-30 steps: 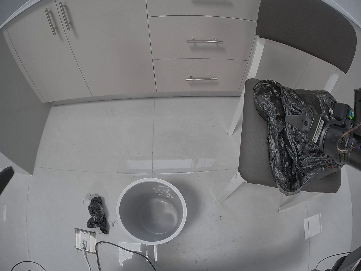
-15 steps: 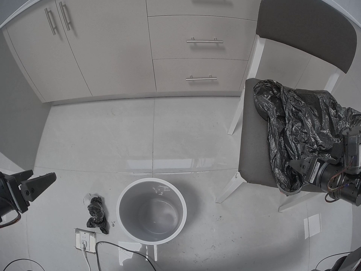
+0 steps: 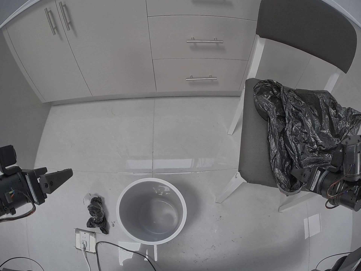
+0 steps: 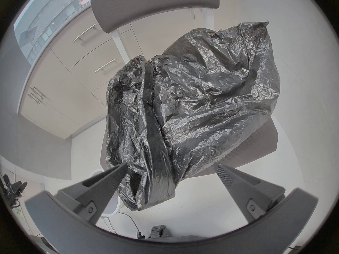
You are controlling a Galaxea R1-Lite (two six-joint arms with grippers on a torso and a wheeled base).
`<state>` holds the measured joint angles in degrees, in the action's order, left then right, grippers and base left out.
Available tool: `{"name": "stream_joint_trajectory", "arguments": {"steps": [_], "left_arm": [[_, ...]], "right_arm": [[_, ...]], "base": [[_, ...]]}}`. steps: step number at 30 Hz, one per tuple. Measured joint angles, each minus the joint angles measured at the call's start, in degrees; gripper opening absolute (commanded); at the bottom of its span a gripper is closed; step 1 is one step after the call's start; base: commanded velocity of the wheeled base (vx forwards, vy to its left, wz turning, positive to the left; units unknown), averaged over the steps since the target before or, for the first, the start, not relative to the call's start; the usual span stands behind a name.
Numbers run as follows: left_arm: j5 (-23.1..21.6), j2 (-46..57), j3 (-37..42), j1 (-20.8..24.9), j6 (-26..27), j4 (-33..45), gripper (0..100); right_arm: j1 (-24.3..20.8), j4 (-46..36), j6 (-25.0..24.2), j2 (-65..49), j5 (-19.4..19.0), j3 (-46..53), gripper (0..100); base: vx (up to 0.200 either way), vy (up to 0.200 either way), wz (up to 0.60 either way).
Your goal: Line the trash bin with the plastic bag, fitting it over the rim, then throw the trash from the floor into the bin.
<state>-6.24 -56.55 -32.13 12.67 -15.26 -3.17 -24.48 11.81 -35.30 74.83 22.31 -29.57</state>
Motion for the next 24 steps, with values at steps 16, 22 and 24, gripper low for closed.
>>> {"name": "stream_joint_trajectory", "arguments": {"steps": [16, 22, 24], "left_arm": [[0.2, -2.8, 2.5, -0.1, 0.0, -3.0, 100], [0.1, -3.0, 2.5, 0.0, 0.1, -3.0, 100], [0.1, -3.1, 2.5, 0.0, 0.1, -3.0, 100]], "right_arm": [[-0.8, 8.3, -1.1, 9.2, -1.4, 0.3, 100], [-0.7, 8.2, -1.1, 9.2, -1.5, 0.4, 0], [-0.7, 8.1, -1.2, 9.0, -1.5, 0.4, 0]], "base": [[0.000, 0.000, 0.00], [0.000, 0.000, 0.00], [0.000, 0.000, 0.00]]}}
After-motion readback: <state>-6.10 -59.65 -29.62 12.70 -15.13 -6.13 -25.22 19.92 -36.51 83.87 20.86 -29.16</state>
